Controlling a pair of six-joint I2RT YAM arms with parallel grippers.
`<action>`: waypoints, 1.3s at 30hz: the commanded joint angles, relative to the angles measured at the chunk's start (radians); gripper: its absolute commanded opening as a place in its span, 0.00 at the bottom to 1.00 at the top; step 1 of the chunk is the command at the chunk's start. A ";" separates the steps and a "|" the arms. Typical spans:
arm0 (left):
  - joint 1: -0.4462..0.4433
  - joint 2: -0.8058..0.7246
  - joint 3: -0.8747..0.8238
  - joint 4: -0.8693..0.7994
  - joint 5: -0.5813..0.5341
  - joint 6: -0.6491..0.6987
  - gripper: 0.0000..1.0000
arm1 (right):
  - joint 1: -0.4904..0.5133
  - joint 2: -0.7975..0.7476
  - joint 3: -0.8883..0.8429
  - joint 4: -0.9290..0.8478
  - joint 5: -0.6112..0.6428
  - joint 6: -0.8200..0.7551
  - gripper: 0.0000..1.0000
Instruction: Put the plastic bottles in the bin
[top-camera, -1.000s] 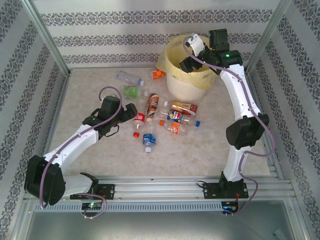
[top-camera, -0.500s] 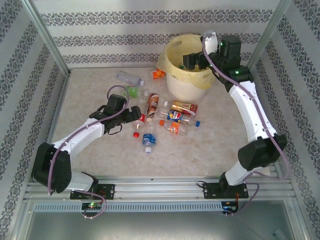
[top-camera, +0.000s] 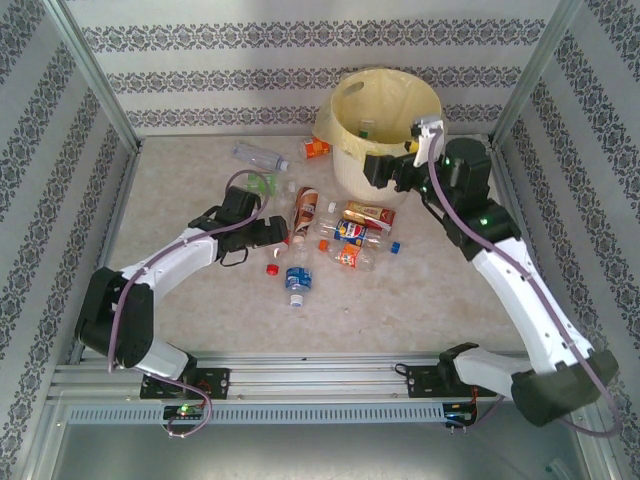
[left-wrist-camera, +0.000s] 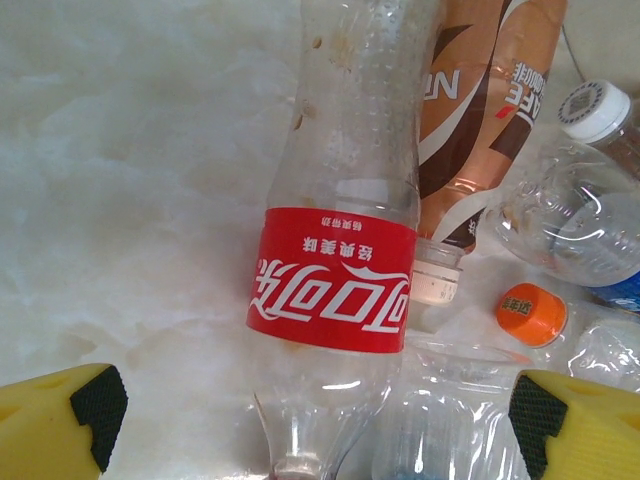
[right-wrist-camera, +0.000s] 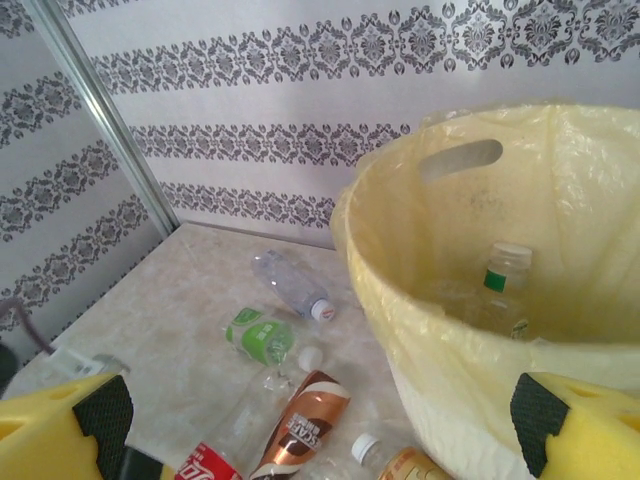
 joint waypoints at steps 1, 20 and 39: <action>-0.002 0.032 0.047 -0.019 0.013 0.043 1.00 | 0.019 -0.066 -0.070 0.042 0.089 0.031 0.98; -0.055 0.275 0.175 -0.031 -0.058 0.095 0.98 | 0.038 -0.171 -0.212 0.062 0.228 0.040 0.98; -0.268 0.025 0.100 -0.240 -0.278 -0.054 1.00 | 0.050 -0.221 -0.286 0.043 0.261 0.078 0.98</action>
